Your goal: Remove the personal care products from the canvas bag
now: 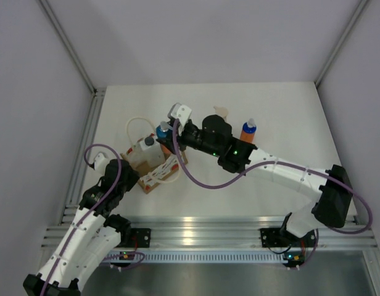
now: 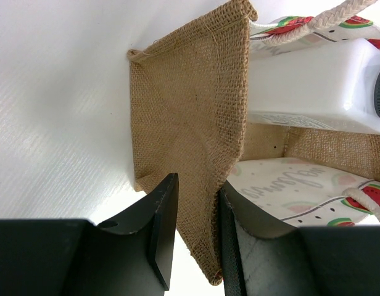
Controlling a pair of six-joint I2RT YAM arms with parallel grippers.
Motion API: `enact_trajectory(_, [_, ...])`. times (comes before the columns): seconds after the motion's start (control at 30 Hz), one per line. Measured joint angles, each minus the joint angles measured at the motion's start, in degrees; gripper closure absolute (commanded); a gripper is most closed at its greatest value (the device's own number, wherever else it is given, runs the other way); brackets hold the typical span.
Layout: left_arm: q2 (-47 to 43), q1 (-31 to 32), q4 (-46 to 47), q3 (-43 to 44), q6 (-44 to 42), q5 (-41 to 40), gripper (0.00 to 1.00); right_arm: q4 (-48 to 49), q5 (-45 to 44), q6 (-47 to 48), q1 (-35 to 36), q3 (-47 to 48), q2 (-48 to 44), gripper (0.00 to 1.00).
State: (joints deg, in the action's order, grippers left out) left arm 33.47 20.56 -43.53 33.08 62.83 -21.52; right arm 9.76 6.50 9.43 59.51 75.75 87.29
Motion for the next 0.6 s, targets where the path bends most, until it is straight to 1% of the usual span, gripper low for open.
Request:
enact_trajectory(0.33, [-1.11, 0.0, -0.07, 0.0, -1.01, 0.09, 0.65, 0.07, -11.15, -0.04, -1.88, -10.78, -11.63, 1.0])
enact_trajectory(0.47, [-1.14, 0.0, -0.07, 0.0, -1.03, 0.26, 0.65, 1.79, -12.74, -0.98, -4.7, -17.35, -15.02, 1.0])
enact_trajectory(0.6, [-1.14, 0.0, -0.07, 0.0, -1.11, 0.33, 0.65, 3.63, -12.81, -3.34, -9.18, -24.17, -15.82, 1.0])
